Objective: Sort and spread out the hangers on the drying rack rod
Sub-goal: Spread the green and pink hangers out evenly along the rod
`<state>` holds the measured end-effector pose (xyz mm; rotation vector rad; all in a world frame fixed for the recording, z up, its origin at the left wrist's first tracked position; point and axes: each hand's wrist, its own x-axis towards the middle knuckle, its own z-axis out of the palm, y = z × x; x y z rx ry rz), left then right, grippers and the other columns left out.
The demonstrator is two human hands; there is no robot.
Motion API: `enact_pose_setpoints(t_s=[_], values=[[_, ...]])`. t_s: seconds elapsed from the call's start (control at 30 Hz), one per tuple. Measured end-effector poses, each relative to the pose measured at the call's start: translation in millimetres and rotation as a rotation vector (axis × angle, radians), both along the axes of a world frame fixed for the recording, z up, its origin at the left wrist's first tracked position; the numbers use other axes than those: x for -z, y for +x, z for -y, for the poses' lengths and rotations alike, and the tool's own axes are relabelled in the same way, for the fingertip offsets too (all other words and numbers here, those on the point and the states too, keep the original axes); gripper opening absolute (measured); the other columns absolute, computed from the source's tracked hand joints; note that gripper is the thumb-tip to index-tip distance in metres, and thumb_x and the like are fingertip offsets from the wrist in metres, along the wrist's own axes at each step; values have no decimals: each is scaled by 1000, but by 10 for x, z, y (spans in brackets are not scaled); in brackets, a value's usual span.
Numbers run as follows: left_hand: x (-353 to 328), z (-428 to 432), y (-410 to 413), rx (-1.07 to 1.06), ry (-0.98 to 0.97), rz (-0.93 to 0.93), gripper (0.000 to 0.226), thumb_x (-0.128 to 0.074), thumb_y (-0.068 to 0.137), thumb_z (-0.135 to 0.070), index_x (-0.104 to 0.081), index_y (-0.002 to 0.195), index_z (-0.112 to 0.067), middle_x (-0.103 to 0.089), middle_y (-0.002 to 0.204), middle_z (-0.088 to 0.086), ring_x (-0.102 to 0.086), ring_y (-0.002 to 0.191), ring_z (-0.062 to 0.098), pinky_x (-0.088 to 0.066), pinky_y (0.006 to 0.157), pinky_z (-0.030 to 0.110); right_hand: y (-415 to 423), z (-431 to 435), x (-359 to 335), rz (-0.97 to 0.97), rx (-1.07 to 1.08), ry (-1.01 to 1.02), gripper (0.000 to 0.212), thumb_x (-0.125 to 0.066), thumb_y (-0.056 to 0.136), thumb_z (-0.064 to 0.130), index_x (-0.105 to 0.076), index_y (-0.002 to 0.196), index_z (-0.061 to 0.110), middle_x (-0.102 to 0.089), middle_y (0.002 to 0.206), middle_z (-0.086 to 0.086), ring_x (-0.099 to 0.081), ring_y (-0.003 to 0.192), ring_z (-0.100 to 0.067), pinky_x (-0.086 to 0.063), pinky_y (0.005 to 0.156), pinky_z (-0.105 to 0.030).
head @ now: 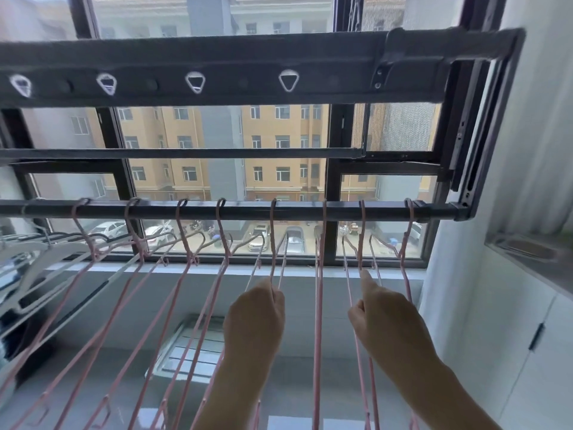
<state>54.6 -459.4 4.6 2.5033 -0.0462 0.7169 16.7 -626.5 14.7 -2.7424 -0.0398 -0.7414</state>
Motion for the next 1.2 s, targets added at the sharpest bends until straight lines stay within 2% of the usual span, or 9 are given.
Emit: enact_pose_setpoints(t_s=[0.17, 0.23, 0.3, 0.43, 0.57, 0.7, 0.83, 1.03, 1.2], values=[[16, -38, 3, 0, -5, 4, 21, -38, 95, -24, -55, 85, -17, -44, 58, -12, -43, 50, -2, -26, 42, 12, -70, -67, -139, 102, 58, -52, 52, -51, 88, 38, -46, 134, 12, -67, 98, -4, -68, 71, -17, -55, 62, -24], [15, -70, 1, -13, -3, 6, 22, -37, 96, -24, -56, 88, -15, -45, 59, -11, -42, 51, -2, -25, 42, 12, -45, -103, -286, 224, 45, -64, 46, -57, 85, 38, -58, 119, 8, -69, 96, -11, -69, 69, -24, -57, 58, -31], [6, -107, 3, -26, 7, 15, 24, -37, 96, -25, -57, 89, -14, -45, 59, -10, -44, 52, 2, -24, 43, 11, 34, -153, -502, 317, -14, -48, 40, -59, 85, 36, -61, 113, 8, -69, 90, -10, -69, 69, -26, -58, 61, -33], [-8, -160, 3, -49, 26, 10, 25, -36, 95, -26, -57, 89, -14, -51, 63, -6, -50, 58, 11, -34, 51, 18, 230, -237, -935, 399, -5, -165, 44, -64, 81, 44, -61, 107, 9, -63, 90, -7, -63, 72, -22, -49, 62, -27], [4, -189, 9, -40, 24, -4, 26, -35, 95, -27, -56, 88, -15, -56, 63, -4, -59, 61, 16, -48, 57, 25, 453, -232, -1157, 266, 54, -385, 59, -66, 70, 59, -59, 106, 12, -58, 104, -6, -52, 99, -25, -41, 87, -39], [13, -182, 12, -37, 10, -4, 23, -36, 96, -28, -54, 85, -17, -54, 61, -6, -55, 56, 12, -44, 52, 20, 597, -184, -1169, 103, -43, -343, 54, -62, 74, 59, -57, 112, 21, -62, 110, 0, -49, 113, -24, -23, 102, -47], [30, -166, 20, -39, 14, -3, 25, -34, 96, -27, -46, 77, -18, -45, 55, -9, -49, 50, 8, -33, 44, 14, 647, -173, -1148, 114, -142, -249, 47, -67, 74, 51, -59, 110, 22, -65, 108, 2, -48, 117, -23, -13, 106, -50], [11, -124, -2, -30, 0, -5, 24, -35, 95, -28, -42, 73, -20, -46, 57, -7, -54, 55, 14, -42, 50, 22, 693, -212, -1146, 118, -192, -252, 48, -65, 78, 45, -56, 119, 22, -65, 113, 1, -47, 120, -22, -10, 108, -49], [17, -125, -13, -20, 16, 4, 21, -36, 95, -27, -51, 82, -19, -51, 58, -6, -60, 57, 15, -53, 56, 27, 645, -140, -1122, 155, -186, -232, 57, -66, 73, 52, -55, 120, 23, -65, 113, 1, -51, 116, -21, -13, 107, -47]])
